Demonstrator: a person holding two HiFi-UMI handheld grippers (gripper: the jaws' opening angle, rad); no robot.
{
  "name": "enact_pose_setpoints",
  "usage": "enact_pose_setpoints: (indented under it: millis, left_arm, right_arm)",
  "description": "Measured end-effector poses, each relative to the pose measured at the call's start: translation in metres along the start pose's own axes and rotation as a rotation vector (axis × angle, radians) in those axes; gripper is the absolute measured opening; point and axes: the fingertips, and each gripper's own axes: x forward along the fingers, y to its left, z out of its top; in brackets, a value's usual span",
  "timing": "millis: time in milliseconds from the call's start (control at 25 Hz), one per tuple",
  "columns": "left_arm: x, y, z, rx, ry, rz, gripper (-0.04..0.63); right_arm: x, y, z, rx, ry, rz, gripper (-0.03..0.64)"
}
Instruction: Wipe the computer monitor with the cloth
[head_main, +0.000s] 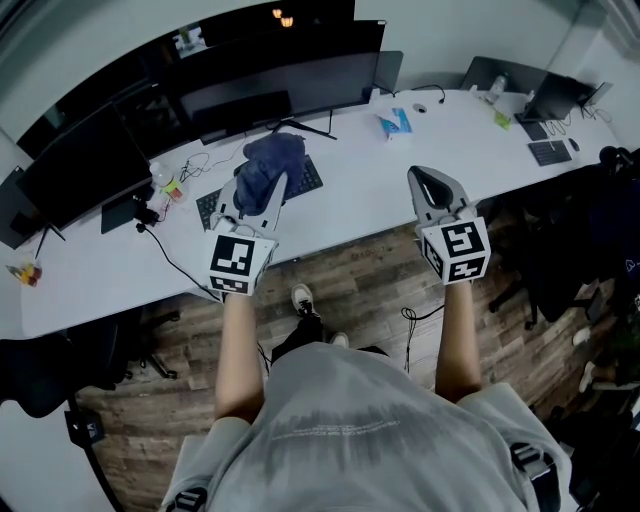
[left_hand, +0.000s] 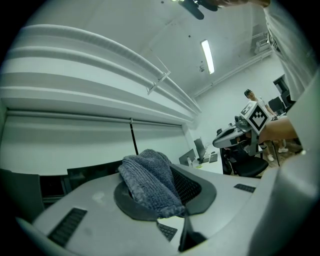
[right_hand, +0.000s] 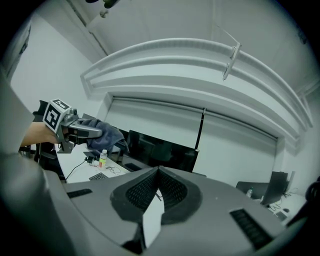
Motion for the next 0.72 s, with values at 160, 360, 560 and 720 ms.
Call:
enact_pose_setpoints:
  millis: [160,360,560,720]
  left_arm:
    - [0.004,0.0,0.003,-0.007,-0.01,0.001,0.074]
    - [0.009,-0.004,-0.001,-0.019,-0.003,-0.002,0.074]
    - [0.013,-0.009,-0.004,-0.018,0.008,0.007,0.074]
    - [0.019,-0.005,-0.004,-0.013,0.009,0.016,0.074]
  right_arm:
    - [-0.001,-0.003,0.004,-0.015,-0.001,-0.007,0.002]
    - [-0.001,-0.007,-0.003,0.027,0.006,-0.023,0.002]
    - [-0.004,-0.012,-0.012,0.036,0.02,-0.022,0.002]
    - [0.003,-0.018,-0.009,0.015,0.011,-0.025,0.002]
